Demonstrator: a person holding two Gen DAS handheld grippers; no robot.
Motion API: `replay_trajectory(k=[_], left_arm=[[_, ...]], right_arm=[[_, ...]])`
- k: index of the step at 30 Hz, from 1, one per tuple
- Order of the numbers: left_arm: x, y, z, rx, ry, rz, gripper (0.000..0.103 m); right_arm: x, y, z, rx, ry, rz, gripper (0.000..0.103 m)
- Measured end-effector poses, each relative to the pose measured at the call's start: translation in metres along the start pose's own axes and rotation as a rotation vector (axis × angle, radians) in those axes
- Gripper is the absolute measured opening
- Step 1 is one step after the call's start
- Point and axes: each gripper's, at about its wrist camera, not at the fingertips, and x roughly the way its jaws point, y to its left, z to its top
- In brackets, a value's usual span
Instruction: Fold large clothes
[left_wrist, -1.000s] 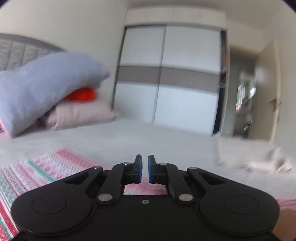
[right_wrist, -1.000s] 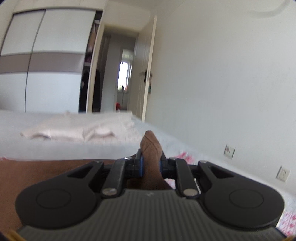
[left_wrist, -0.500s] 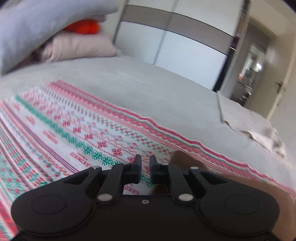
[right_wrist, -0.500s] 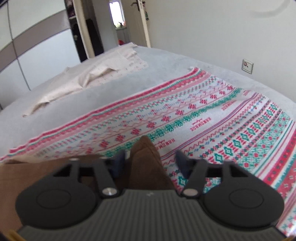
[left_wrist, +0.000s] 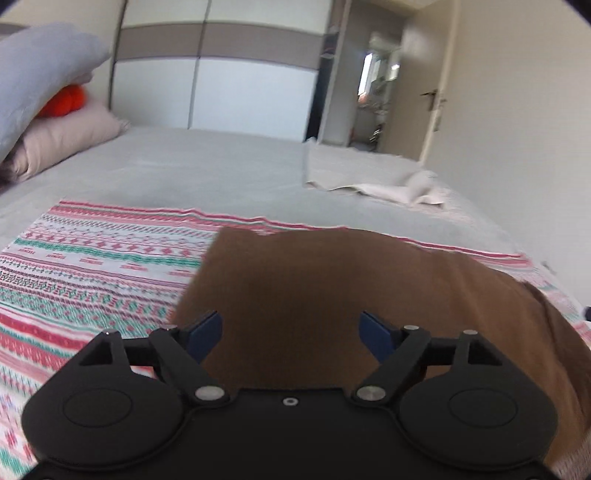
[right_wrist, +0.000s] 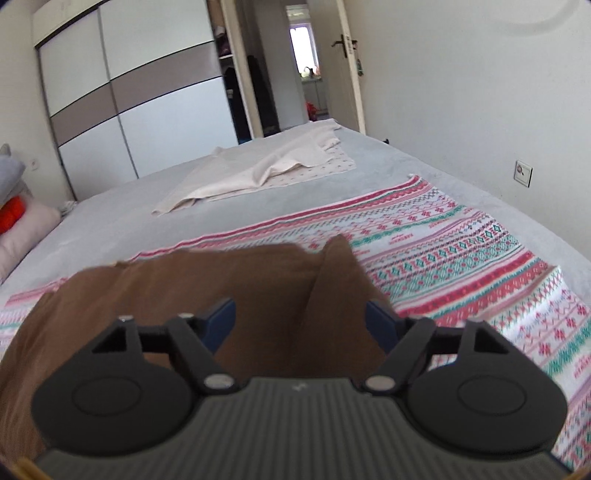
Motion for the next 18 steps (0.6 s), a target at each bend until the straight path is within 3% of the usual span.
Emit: replay_trajectory(k=[2,5,8,11,13,15,16,17,18], left_arm=[[-0.010,-0.008,-0.016,-0.015,0.010,-0.033,0.078],[-0.010,-0.009,-0.041,-0.012,0.048,-0.047,0.073],[0.000,0.003,-0.064,0.011,0.123,0.023,0.065],[-0.007,0.011,-0.069,0.044,0.131,0.077,0.059],[-0.018,0.008,-0.065,0.078,0.136,0.167,0.058],[-0.036,0.006,-0.061,0.072,0.128,0.225,0.060],[-0.048,0.008,-0.058,0.044,0.123,0.233,0.060],[-0.061,0.012,-0.057,0.000,0.108,0.214,0.060],[-0.073,0.019,-0.057,-0.052,0.090,0.179,0.063]], right_arm=[[-0.008,0.013,-0.019,-0.012,0.025,0.046,0.051],[-0.005,0.026,-0.052,-0.048,0.093,0.061,0.045],[0.001,0.015,-0.077,-0.079,0.145,-0.028,0.032],[-0.014,-0.011,-0.084,-0.014,0.135,-0.070,0.022],[-0.026,-0.023,-0.083,0.008,0.135,-0.071,0.017],[-0.041,-0.028,-0.083,0.031,0.125,-0.061,0.019],[-0.049,-0.029,-0.083,0.047,0.113,-0.048,0.025],[-0.058,-0.030,-0.082,0.057,0.097,-0.033,0.042],[-0.067,-0.030,-0.084,0.063,0.083,-0.019,0.052]])
